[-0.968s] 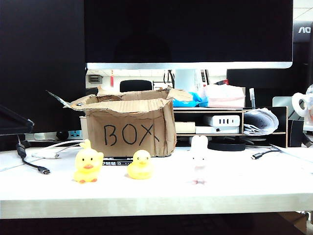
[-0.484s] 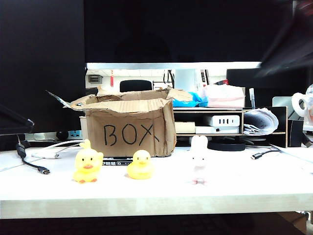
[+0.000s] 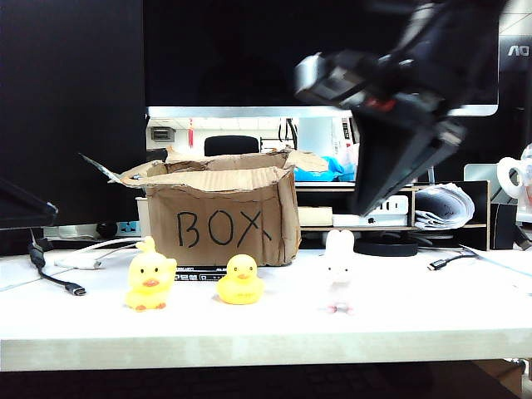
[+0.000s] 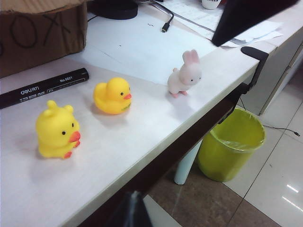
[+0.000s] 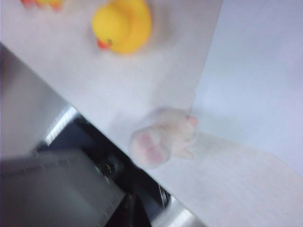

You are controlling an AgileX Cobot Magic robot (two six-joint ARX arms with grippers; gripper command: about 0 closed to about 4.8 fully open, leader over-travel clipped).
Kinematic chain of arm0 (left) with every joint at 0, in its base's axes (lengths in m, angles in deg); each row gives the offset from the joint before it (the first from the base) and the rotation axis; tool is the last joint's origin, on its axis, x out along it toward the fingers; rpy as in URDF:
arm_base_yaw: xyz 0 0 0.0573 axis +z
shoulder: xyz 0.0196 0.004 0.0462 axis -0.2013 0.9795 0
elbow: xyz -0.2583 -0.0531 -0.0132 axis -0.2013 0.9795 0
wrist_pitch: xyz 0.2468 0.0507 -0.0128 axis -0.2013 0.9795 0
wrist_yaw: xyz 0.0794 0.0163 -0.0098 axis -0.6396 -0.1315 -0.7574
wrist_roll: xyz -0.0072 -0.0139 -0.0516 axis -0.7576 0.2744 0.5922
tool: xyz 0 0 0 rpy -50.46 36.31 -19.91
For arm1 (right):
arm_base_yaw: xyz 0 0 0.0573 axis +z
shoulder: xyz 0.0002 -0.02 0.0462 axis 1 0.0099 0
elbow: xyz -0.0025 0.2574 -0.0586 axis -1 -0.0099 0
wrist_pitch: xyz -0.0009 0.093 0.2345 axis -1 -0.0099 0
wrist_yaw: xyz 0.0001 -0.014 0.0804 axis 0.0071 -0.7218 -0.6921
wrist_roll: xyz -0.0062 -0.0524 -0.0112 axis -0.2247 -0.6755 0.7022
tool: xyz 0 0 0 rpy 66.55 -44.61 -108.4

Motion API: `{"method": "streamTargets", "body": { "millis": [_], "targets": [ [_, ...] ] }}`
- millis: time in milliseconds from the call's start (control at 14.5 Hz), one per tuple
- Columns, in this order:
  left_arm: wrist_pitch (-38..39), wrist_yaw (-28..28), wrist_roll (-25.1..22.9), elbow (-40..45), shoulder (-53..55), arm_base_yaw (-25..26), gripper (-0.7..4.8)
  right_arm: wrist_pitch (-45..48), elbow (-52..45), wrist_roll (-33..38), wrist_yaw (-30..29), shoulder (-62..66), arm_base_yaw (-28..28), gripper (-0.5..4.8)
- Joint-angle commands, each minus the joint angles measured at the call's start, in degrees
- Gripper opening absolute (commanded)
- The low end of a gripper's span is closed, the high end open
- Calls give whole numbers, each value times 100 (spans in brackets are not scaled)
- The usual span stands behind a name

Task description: Put the doll that is least similar in color compared to the others into the paper box.

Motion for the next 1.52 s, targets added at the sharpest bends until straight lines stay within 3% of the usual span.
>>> {"method": "streamTargets", "body": {
  "millis": [69,138,277,415,1521],
  "targets": [
    [-33,4,-7,-7,0,-2,-5,-369,487,-144,387,409,184,24],
    [-33,7,-4,-7,0,-2,-5,-378,540,-144,444,422,243,129],
    [-33,4,-4,-7,0,-2,-5,-444,544,-142,439,422,245,220],
    [-33,4,-7,-7,0,-2,-5,-496,544,-118,442,422,245,479],
    [-33,4,-7,-7,0,-2,-5,308,542,31,592,1589,245,479]
  ]
}}
